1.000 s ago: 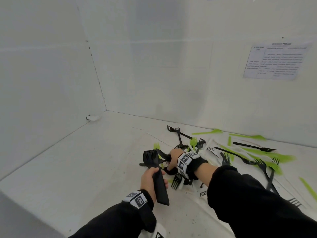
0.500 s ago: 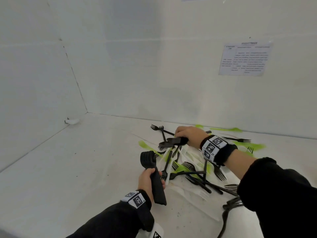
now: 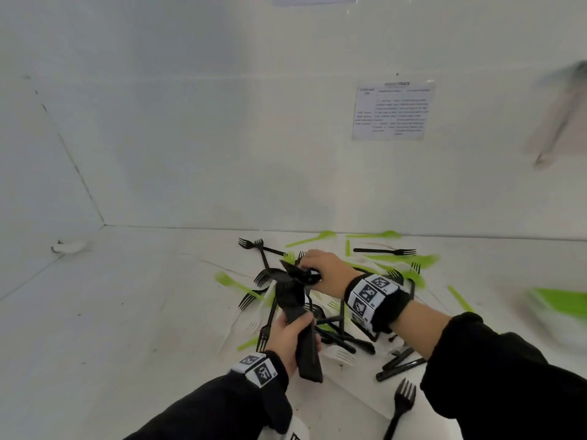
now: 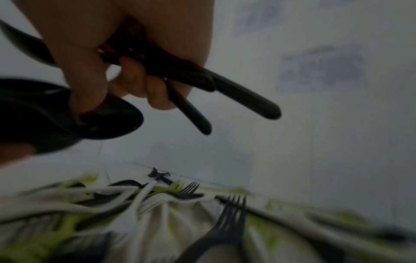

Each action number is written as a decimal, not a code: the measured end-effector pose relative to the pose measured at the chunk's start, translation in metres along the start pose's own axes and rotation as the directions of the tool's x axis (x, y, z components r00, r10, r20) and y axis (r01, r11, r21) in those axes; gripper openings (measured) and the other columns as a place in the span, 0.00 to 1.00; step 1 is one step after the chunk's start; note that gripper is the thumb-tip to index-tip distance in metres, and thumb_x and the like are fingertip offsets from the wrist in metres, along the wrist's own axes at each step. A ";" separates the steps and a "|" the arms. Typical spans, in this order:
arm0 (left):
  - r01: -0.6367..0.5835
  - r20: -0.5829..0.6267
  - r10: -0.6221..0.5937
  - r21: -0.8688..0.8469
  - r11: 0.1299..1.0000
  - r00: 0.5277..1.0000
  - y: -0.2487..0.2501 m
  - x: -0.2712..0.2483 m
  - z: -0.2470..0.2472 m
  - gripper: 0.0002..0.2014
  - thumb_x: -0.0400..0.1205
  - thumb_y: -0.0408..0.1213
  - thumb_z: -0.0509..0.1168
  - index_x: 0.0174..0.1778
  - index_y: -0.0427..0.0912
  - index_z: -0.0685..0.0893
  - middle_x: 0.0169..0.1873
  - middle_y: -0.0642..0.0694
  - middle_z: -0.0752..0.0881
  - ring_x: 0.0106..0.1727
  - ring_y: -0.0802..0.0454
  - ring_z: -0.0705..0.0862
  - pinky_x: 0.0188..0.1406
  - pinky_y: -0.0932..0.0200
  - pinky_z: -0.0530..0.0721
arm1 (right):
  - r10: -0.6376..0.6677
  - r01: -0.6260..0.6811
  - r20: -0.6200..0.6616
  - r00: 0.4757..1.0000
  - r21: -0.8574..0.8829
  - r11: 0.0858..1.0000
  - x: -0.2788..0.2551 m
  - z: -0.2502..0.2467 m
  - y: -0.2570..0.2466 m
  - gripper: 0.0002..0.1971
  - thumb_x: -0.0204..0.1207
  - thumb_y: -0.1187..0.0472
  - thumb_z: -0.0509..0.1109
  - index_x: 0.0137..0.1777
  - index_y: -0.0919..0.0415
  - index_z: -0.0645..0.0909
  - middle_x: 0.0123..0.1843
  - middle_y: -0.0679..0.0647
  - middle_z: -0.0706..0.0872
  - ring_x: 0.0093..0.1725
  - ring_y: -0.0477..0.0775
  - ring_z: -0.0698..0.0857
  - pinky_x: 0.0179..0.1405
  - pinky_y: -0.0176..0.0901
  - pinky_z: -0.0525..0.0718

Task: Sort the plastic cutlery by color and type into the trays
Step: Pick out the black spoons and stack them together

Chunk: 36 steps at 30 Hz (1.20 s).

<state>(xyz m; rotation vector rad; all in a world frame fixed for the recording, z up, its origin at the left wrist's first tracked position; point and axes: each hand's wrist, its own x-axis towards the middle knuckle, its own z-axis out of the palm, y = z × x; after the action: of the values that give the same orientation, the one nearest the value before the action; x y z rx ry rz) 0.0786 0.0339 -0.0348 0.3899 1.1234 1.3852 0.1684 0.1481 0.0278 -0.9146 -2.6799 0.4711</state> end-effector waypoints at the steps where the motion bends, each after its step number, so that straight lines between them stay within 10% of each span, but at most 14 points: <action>1: -0.004 -0.007 0.004 0.005 1.000 1.000 0.000 0.001 0.002 0.04 0.81 0.25 0.62 0.42 0.34 0.74 0.29 0.40 0.79 0.20 0.47 0.77 0.22 0.56 0.80 | 0.078 -0.073 -0.058 0.995 0.075 0.995 -0.001 0.001 0.000 0.16 0.71 0.67 0.72 0.59 0.67 0.81 0.57 0.63 0.78 0.59 0.60 0.78 0.58 0.38 0.71; 7: -0.013 -0.019 0.014 0.025 1.000 1.000 -0.004 0.007 0.009 0.02 0.82 0.25 0.61 0.44 0.35 0.75 0.32 0.39 0.80 0.22 0.47 0.78 0.20 0.58 0.80 | 0.382 -0.374 0.005 0.924 0.206 0.904 -0.011 0.013 -0.002 0.21 0.72 0.57 0.73 0.62 0.64 0.75 0.59 0.60 0.83 0.60 0.59 0.80 0.48 0.36 0.71; 22: -0.024 0.053 0.024 -0.002 1.000 0.998 -0.012 0.009 0.007 0.12 0.82 0.24 0.59 0.62 0.32 0.75 0.32 0.36 0.81 0.25 0.47 0.81 0.23 0.56 0.84 | 0.488 -0.447 -0.041 0.872 0.343 0.826 -0.044 0.035 -0.020 0.04 0.77 0.58 0.66 0.47 0.57 0.78 0.45 0.55 0.84 0.51 0.55 0.83 0.43 0.35 0.70; 28: -0.065 0.054 0.066 -0.025 0.998 0.996 -0.012 0.008 0.003 0.06 0.82 0.23 0.60 0.53 0.31 0.77 0.35 0.37 0.82 0.26 0.48 0.81 0.23 0.56 0.83 | 0.562 -0.488 0.027 0.827 0.532 0.692 -0.051 0.031 -0.023 0.13 0.77 0.63 0.62 0.61 0.60 0.76 0.49 0.52 0.82 0.48 0.51 0.80 0.49 0.40 0.75; 33: -0.088 0.048 0.090 -0.049 0.995 0.995 -0.012 0.006 0.001 0.06 0.82 0.23 0.59 0.52 0.33 0.76 0.38 0.37 0.85 0.26 0.49 0.84 0.24 0.56 0.85 | 0.599 -0.493 0.046 0.800 0.620 0.611 -0.061 0.040 -0.021 0.12 0.79 0.69 0.61 0.62 0.62 0.75 0.31 0.50 0.80 0.21 0.42 0.79 0.23 0.32 0.79; 36: -0.114 0.048 0.116 -0.044 0.993 0.992 -0.016 0.006 0.000 0.08 0.82 0.22 0.60 0.56 0.31 0.75 0.40 0.34 0.84 0.27 0.48 0.85 0.23 0.56 0.85 | 0.590 -0.462 0.000 0.807 0.622 0.632 -0.068 0.048 -0.020 0.08 0.77 0.67 0.66 0.56 0.62 0.77 0.32 0.50 0.81 0.20 0.37 0.81 0.24 0.30 0.83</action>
<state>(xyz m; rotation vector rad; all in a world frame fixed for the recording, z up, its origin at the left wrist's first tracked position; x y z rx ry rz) 0.0866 0.0363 -0.0497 0.4635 1.0427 1.4890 0.1928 0.0805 -0.0182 -1.4273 -1.8166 1.1947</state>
